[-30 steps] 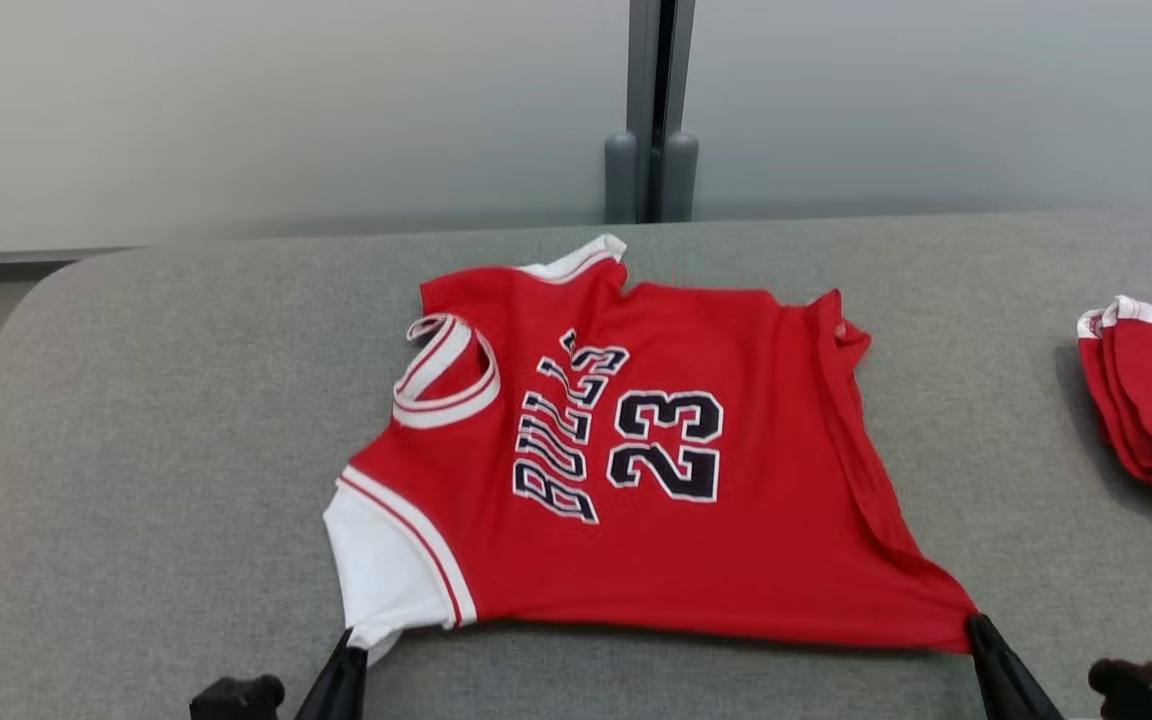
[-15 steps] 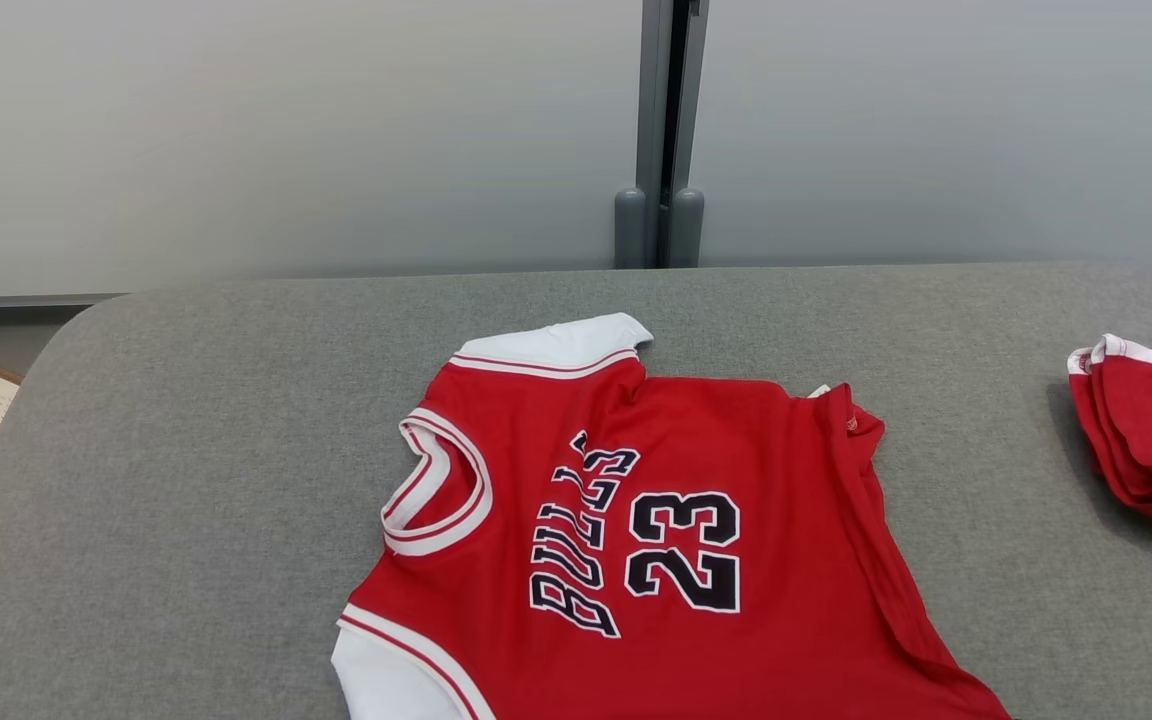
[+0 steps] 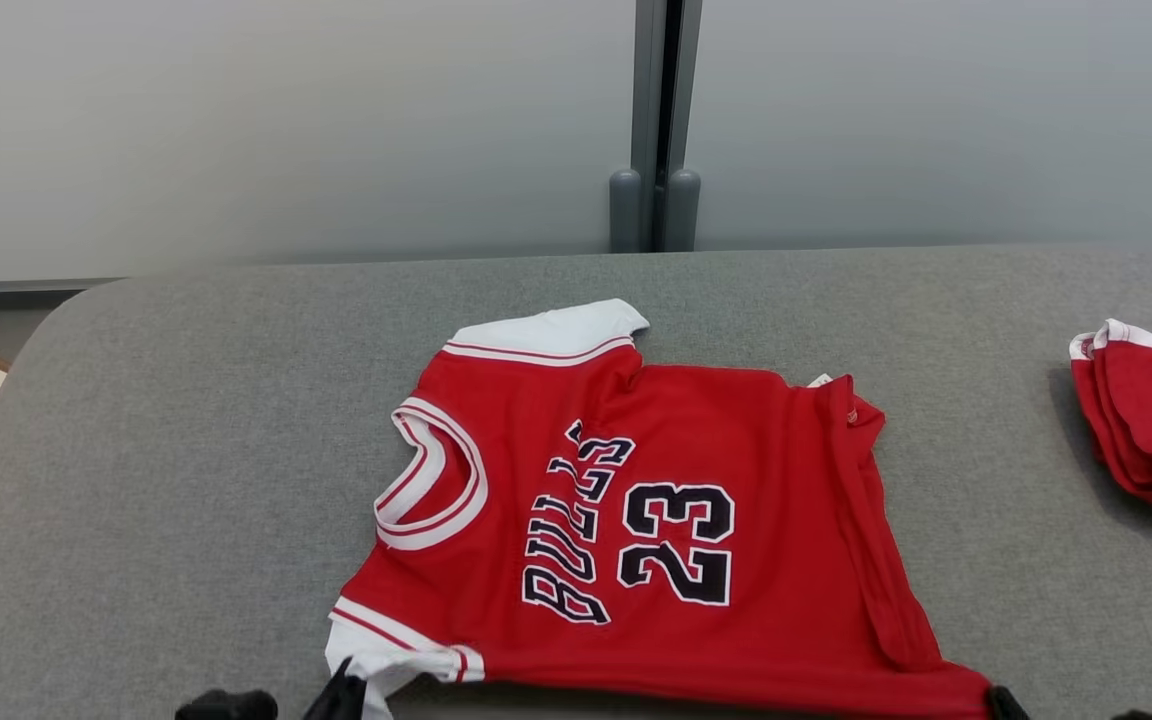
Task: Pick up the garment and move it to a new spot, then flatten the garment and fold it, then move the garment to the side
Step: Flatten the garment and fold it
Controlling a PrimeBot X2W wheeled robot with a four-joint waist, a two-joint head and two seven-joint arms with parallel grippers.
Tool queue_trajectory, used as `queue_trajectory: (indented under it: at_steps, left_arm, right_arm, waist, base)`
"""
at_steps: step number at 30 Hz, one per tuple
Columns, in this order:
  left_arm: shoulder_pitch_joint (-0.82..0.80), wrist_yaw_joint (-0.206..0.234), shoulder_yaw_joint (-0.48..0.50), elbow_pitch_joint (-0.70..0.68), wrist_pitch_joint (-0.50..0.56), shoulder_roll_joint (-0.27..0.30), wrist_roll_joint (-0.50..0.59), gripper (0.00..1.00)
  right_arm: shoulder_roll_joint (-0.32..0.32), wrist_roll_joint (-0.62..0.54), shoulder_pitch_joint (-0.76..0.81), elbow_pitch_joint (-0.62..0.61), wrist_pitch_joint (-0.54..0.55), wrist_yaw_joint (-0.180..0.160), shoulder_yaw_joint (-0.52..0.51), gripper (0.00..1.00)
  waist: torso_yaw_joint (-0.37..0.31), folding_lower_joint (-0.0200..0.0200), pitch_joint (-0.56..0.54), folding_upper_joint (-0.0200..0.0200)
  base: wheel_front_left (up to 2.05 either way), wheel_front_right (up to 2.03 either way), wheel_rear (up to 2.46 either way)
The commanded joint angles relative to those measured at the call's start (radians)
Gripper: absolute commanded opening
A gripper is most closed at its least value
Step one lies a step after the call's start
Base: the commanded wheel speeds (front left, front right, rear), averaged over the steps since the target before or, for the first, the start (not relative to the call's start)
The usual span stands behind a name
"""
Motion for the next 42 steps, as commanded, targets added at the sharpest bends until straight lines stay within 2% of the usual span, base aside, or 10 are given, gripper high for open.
queue_trajectory:
  at_steps: [1, 13, 14, 15, 16, 17, 24, 29, 37, 42]
  left_arm:
    - [-0.035, -0.005, 0.006, 0.010, -0.002, 0.009, 0.007, 0.00]
    - [-0.408, -0.100, -0.030, 0.271, 0.001, 0.018, 0.012, 0.00]
    - [-0.431, -0.104, -0.031, 0.297, -0.004, 0.017, 0.010, 0.00]
    - [-0.453, -0.110, -0.034, 0.319, -0.010, 0.019, 0.014, 0.31]
    - [-0.475, -0.114, -0.036, 0.336, -0.021, 0.019, 0.018, 0.82]
    - [-0.490, -0.116, -0.036, 0.351, -0.034, 0.015, 0.019, 1.00]
    - [-0.501, -0.093, -0.015, 0.371, -0.209, 0.000, 0.037, 1.00]
    - [-0.447, -0.051, 0.017, 0.321, -0.328, -0.009, 0.055, 1.00]
    - [-0.259, 0.006, 0.091, 0.105, -0.353, -0.030, 0.121, 1.00]
    - [-0.141, 0.006, 0.105, 0.029, -0.353, -0.043, 0.153, 1.00]
  right_arm:
    - [-0.006, -0.012, -0.023, -0.008, 0.010, -0.002, -0.009, 0.00]
    - [-0.022, -0.051, -0.237, 0.035, 0.013, -0.002, 0.018, 0.00]
    - [-0.021, -0.048, -0.253, 0.041, 0.000, -0.002, 0.025, 0.22]
    - [-0.023, -0.049, -0.268, 0.046, -0.011, -0.002, 0.031, 0.48]
    - [-0.022, -0.044, -0.279, 0.051, -0.022, -0.002, 0.037, 1.00]
    - [-0.026, -0.046, -0.290, 0.050, -0.041, -0.002, 0.044, 1.00]
    - [-0.070, -0.105, -0.319, -0.020, -0.224, -0.002, 0.084, 1.00]
    - [-0.076, -0.186, -0.287, -0.119, -0.273, -0.002, 0.062, 1.00]
    - [-0.047, -0.260, -0.146, -0.233, -0.280, -0.002, 0.027, 1.00]
    - [-0.030, -0.265, -0.070, -0.239, -0.271, -0.002, 0.023, 1.00]
  waist:
    - [-0.004, 0.0000, 0.014, -0.0001]
    - [-0.017, 0.0000, 0.148, -0.0001]
    - [-0.018, 0.0000, 0.154, -0.0001]
    - [-0.019, 0.0000, 0.160, -0.0001]
    - [-0.020, 0.0000, 0.166, -0.0001]
    - [-0.021, 0.0000, 0.170, -0.0001]
    - [-0.019, 0.0000, 0.178, -0.0001]
    - [-0.018, 0.0000, 0.159, -0.0001]
    - [-0.022, 0.0000, 0.090, -0.0001]
    - [-0.026, 0.0000, 0.051, -0.0001]
  base:
    - [0.00, 0.00, 0.00]
    - [0.00, 0.00, 0.00]
    - [0.00, 0.00, 0.00]
    - [0.00, 0.00, 0.00]
    - [0.00, 0.00, 0.00]
    - [0.00, 0.00, 0.00]
    - [0.00, 0.00, 0.00]
    - [0.00, 0.00, 0.00]
    - [0.00, 0.00, 0.00]
    - [0.00, 0.00, 0.00]
